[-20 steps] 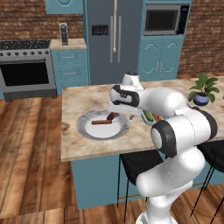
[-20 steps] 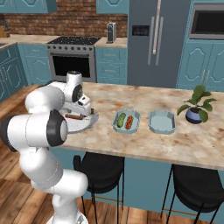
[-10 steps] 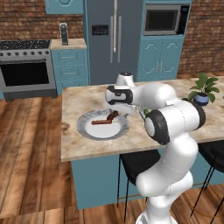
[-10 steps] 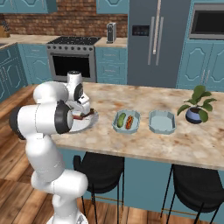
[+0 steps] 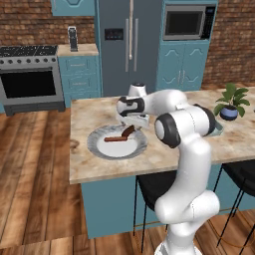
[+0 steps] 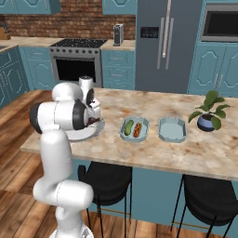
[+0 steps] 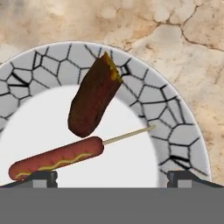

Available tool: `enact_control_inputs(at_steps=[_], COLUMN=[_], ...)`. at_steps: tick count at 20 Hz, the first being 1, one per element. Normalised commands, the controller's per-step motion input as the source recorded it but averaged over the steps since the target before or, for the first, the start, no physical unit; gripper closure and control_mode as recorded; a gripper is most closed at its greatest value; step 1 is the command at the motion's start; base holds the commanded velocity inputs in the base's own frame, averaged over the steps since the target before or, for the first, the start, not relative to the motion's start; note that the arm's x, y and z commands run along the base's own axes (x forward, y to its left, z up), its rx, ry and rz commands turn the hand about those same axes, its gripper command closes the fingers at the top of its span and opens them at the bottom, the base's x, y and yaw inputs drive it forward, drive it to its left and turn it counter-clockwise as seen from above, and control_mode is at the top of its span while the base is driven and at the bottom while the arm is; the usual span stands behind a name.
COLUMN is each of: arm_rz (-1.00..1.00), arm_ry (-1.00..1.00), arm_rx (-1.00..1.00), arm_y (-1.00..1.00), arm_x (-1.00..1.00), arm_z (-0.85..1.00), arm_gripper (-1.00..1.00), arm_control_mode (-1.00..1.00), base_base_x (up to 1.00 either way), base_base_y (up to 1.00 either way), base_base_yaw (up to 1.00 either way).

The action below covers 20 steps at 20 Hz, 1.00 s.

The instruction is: Place one cooked food and one vegetable from the large plate to each tupperware container.

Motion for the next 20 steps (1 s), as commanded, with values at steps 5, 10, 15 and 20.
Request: enact_control_inputs(at_steps=[5, 10, 15, 20], arm_rz=[0.00, 0.00, -0.04, -0.09], arm_ry=[0.02, 0.00, 0.00, 0.05], arm_rx=[0.00, 0.00, 0.00, 0.00], arm_y=[0.00, 0.04, 0.03, -0.04], arm_x=[0.43, 0.36, 0.25, 0.00], arm_z=[-0.46, -0.27, -0.12, -0.23], arm_gripper=[-1.00, -1.00, -1.00, -1.00], arm_control_mode=[-1.00, -1.00, -1.00, -1.00], base_base_x=[0.00, 0.00, 0.00, 0.00], base_base_y=[0.00, 0.00, 0.00, 0.00], base_base_yaw=[0.00, 0.00, 0.00, 0.00])
